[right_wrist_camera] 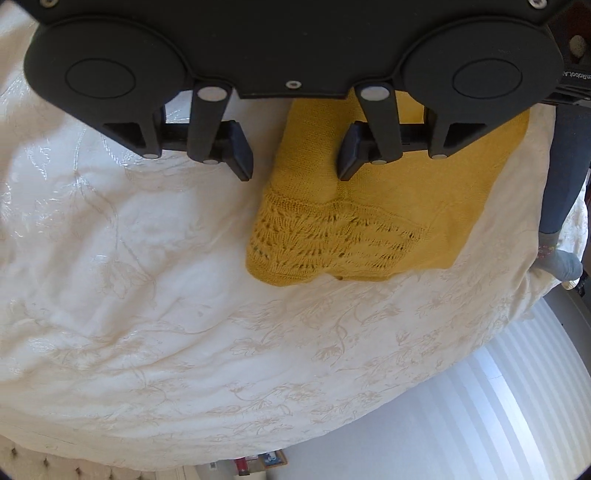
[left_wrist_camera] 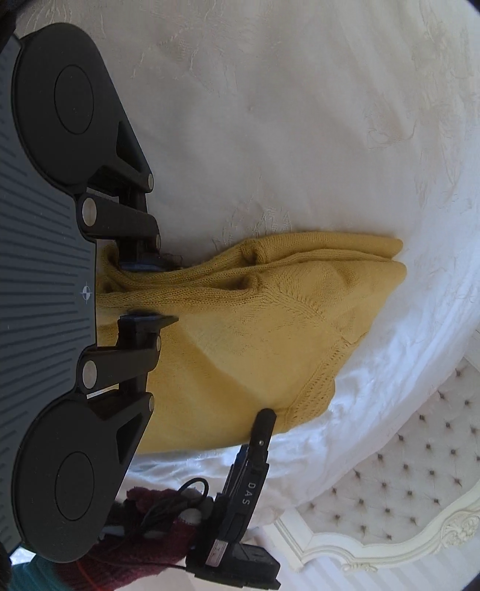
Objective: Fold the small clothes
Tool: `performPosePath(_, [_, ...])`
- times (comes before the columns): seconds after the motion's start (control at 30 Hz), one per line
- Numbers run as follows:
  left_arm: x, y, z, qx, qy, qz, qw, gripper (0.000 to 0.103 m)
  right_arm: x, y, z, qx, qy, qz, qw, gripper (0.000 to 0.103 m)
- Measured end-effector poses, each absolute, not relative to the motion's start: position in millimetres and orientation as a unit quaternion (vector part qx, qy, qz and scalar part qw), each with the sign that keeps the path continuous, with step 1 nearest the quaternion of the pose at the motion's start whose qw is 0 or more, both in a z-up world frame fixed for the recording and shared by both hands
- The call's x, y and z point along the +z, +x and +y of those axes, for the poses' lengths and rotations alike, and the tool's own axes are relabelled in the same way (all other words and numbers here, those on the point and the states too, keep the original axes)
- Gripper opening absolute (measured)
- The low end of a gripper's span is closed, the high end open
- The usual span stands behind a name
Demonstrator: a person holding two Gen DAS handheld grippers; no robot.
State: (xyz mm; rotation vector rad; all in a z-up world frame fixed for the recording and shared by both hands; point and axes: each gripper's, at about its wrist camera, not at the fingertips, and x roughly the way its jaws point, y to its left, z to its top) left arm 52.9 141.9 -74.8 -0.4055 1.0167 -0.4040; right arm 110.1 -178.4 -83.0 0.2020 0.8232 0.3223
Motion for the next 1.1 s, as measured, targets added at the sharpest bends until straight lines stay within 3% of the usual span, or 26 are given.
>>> performPosePath(0.17, [-49.0,19.8,137.9,-0.172,-0.090,0.432,0.881,0.027,-87.4,92.1,-188.7,0.141,0.143,0.367,0.908,0.062])
performPosePath(0.4, [-8.7,25.0,113.8,-0.162,0.005,0.338,0.927,0.047,-71.0,68.1,-195.9,0.131,0.172,0.321,0.922,0.065])
performPosePath(0.7, [-25.9,96.7,91.6,-0.132,0.031,0.326,0.936,0.047,-66.2,50.4,-174.7,0.145,0.121,0.357,0.915,0.065])
performPosePath(0.87, [-60.4,132.5,99.6,-0.061,0.075,0.360,0.928,0.049,-81.7,47.8,-162.1,0.119,0.038,0.413,0.902,0.065])
performPosePath(0.93, [-66.3,134.3,108.9,-0.055,0.063,0.364,0.928,0.055,-89.5,44.0,-163.4,0.105,0.012,0.423,0.900,0.072])
performPosePath(1.1, [-63.7,125.3,113.0,-0.056,0.055,0.362,0.929,0.056,-84.9,38.0,-176.0,0.106,0.043,0.426,0.897,0.073])
